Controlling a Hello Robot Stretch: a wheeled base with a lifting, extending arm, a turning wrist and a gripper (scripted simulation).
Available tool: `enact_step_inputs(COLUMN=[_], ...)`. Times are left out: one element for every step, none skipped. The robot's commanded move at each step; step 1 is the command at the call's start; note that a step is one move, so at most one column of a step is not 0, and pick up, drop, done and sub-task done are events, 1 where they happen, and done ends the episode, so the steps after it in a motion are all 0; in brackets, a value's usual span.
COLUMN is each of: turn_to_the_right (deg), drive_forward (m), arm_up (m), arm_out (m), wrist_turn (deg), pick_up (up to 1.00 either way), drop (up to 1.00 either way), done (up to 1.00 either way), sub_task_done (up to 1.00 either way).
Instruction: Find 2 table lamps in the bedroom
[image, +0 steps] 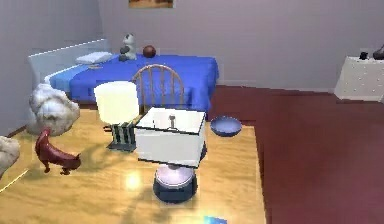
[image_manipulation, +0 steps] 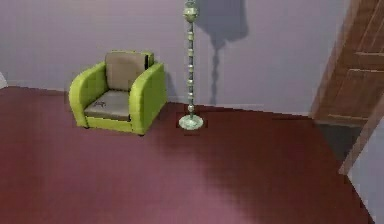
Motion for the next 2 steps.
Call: enact_step_inputs(turn_to_the_right=[-18.0,0.0], drive_forward=[0.0,0.0], arm_up=[0.0,0.0], arm_out=[0.0,0.0], wrist_turn=[0.0,0.0], pick_up=[0.0,0.0], drop=[0.0,0.0], done=[0.0,1.0], sub_task_done=[0.0,0.0])
